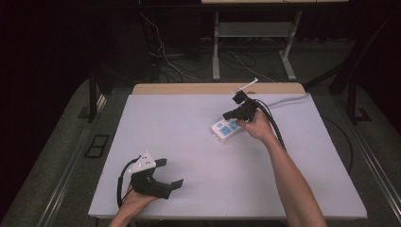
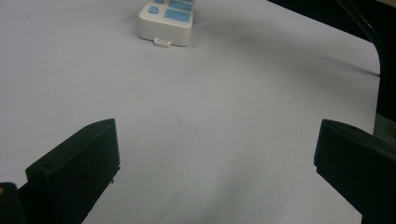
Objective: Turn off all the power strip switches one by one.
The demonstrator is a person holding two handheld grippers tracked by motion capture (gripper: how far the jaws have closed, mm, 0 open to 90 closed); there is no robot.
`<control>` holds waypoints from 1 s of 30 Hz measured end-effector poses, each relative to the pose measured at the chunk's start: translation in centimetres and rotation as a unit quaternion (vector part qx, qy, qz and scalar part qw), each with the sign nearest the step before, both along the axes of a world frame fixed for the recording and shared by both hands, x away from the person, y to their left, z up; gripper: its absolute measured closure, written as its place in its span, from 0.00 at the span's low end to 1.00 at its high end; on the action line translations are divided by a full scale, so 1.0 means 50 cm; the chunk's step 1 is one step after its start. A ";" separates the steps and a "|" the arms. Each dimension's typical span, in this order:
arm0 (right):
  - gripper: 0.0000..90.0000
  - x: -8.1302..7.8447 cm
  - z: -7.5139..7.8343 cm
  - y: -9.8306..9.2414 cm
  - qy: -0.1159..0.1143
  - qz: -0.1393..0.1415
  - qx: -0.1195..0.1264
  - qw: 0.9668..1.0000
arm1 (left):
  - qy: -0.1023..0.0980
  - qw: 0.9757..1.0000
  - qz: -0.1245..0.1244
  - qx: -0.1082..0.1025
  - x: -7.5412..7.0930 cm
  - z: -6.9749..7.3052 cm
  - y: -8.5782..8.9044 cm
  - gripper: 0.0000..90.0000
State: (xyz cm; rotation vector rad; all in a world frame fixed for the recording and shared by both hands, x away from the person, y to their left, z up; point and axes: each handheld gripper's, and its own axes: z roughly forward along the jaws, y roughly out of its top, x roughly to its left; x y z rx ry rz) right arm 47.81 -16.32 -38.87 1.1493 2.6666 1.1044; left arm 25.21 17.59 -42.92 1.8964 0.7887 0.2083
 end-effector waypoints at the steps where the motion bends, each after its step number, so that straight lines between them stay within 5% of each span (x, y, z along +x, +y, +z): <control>1: 1.00 0.001 0.004 -0.001 -0.002 0.002 -0.001 1.000 | 0.000 1.000 0.000 -0.001 0.000 0.000 0.000 0.00; 14: 1.00 0.025 0.029 -0.021 -0.010 -0.012 -0.012 1.000 | 0.001 1.000 0.001 0.001 0.001 -0.001 0.002 0.00; 30: 1.00 0.045 -0.011 -0.019 0.013 -0.018 -0.026 0.999 | 0.004 1.000 0.004 -0.001 0.005 -0.002 0.006 0.00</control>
